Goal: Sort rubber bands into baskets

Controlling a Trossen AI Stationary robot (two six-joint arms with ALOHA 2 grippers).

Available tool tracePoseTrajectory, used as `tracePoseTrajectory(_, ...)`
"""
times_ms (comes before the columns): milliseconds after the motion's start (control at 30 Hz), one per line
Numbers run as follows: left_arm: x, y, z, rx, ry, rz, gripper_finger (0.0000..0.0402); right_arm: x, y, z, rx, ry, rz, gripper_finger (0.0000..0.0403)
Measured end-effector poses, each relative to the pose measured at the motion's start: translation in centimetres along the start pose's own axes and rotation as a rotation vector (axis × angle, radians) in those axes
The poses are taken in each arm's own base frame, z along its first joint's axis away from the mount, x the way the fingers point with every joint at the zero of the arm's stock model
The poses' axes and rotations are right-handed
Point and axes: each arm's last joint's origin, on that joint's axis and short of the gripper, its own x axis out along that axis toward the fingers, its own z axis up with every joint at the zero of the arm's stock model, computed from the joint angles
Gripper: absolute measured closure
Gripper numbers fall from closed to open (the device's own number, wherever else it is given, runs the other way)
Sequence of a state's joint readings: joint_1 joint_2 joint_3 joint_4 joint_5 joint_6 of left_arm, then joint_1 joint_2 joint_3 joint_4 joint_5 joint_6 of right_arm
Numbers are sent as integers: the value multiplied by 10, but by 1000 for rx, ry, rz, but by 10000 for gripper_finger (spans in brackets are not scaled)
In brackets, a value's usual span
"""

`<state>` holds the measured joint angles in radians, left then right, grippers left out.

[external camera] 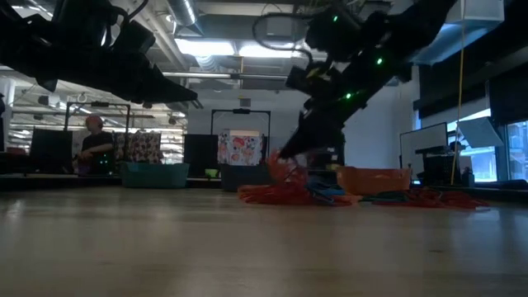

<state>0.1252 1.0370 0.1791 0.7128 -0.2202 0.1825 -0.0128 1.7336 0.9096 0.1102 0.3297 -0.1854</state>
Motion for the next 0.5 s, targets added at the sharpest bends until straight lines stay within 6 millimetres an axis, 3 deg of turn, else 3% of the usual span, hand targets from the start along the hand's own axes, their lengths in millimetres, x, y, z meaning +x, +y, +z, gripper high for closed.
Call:
tracePoseTrajectory(133, 0, 0, 0, 0, 2, -1, 396, -10, 3, 0, -5, 39, -51, 394)
tracePoseTrajectory(333, 0, 0, 0, 0, 1, 0, 396, -14, 8, -9, 40, 125, 128, 389)
tracePoseTrajectory(500, 0, 0, 0, 0, 0, 0, 396, -19, -1, -9, 84, 160, -134, 387)
